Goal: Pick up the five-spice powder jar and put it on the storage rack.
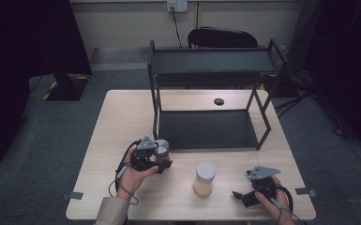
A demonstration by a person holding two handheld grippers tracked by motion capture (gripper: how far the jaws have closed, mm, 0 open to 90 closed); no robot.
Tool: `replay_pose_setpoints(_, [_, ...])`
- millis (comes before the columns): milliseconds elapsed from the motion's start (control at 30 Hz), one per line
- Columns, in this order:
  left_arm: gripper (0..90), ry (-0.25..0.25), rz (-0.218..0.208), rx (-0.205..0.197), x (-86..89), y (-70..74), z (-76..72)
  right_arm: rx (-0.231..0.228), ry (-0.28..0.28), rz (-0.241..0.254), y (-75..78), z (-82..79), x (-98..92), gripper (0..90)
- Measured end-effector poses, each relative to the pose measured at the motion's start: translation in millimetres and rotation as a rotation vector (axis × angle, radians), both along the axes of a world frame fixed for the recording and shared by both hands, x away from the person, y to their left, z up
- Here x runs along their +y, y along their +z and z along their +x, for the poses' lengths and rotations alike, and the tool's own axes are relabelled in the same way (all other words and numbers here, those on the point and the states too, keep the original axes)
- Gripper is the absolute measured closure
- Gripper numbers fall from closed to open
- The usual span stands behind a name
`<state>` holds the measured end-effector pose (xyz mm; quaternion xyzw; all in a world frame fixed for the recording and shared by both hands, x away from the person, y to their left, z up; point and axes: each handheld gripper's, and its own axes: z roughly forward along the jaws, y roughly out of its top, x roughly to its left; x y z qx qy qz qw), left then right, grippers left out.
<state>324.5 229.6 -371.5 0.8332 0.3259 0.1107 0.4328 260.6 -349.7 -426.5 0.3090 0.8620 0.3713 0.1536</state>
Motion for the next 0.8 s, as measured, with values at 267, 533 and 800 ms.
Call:
replay_pose_setpoints(267, [29.4,-0.027,-0.008,0.002,-10.5,9.7,10.6,0.000,-0.001,0.000,0.0,-0.1,0.1,0.0])
replay_pose_setpoints(533, [29.5,-0.047,-0.019,0.010,-22.6,22.3,21.1,0.000,-0.001,0.000,0.0,-0.1,0.1,0.0])
replay_pose_setpoints(800, [29.5,-0.067,-0.019,0.016,-33.0,35.2,30.8,0.000,-0.001,0.000,0.0,-0.1,0.1,0.0])
